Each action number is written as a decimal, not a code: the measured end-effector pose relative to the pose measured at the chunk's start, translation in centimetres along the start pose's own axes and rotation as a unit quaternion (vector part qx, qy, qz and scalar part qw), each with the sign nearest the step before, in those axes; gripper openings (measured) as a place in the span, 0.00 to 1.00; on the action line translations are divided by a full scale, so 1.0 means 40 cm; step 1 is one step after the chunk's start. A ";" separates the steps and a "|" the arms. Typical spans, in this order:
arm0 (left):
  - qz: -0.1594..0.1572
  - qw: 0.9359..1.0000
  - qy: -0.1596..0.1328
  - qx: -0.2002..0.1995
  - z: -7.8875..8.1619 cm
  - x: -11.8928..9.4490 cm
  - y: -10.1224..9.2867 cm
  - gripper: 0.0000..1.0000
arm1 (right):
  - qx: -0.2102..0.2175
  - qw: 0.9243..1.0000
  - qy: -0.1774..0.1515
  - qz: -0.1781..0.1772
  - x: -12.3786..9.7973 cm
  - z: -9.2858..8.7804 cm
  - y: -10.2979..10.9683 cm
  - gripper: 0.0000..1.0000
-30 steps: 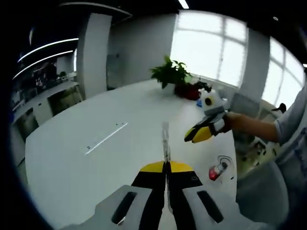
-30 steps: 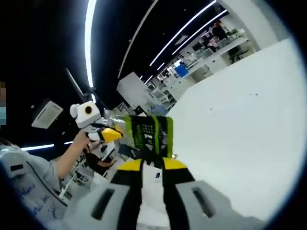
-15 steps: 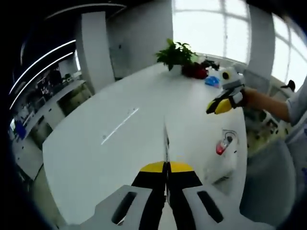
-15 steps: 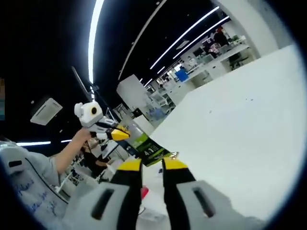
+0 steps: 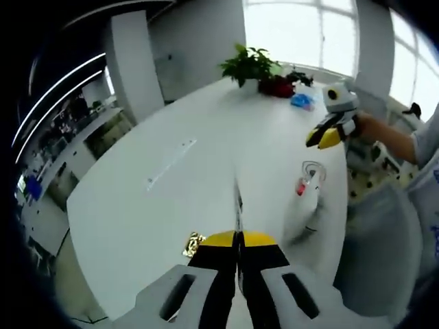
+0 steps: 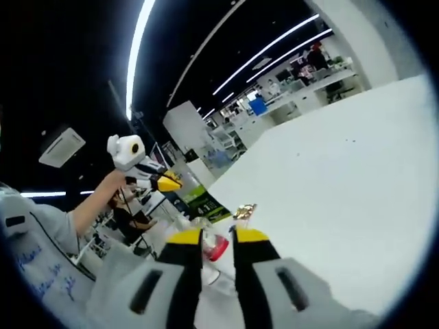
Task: Arrange the skincare products in the storage area until every visible bottle or jar stands upright without overlapping.
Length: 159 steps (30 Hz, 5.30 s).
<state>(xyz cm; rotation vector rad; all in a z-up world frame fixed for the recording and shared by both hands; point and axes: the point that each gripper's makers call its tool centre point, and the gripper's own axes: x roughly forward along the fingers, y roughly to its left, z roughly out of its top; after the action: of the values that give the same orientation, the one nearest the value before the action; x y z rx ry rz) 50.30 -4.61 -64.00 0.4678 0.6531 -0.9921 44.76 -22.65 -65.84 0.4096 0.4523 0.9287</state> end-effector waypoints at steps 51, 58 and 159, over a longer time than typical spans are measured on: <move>-0.125 0.991 -0.023 0.035 -0.105 -0.097 -0.143 0.00 | -0.012 0.995 -0.011 -0.097 0.043 -0.114 0.249 0.17; -0.140 0.989 -0.033 0.041 -0.103 -0.125 -0.148 0.00 | -0.012 0.995 -0.014 -0.096 0.057 -0.128 0.275 0.17; -0.263 0.962 0.069 -0.029 -0.267 0.184 -0.159 0.00 | -0.060 0.954 0.269 -0.121 0.279 -0.456 0.160 0.01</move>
<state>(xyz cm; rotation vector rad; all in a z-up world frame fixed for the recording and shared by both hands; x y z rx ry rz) 44.49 -5.36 -77.21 0.3171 0.9591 -1.4446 36.52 -7.37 -79.84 -0.0213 0.9175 0.8150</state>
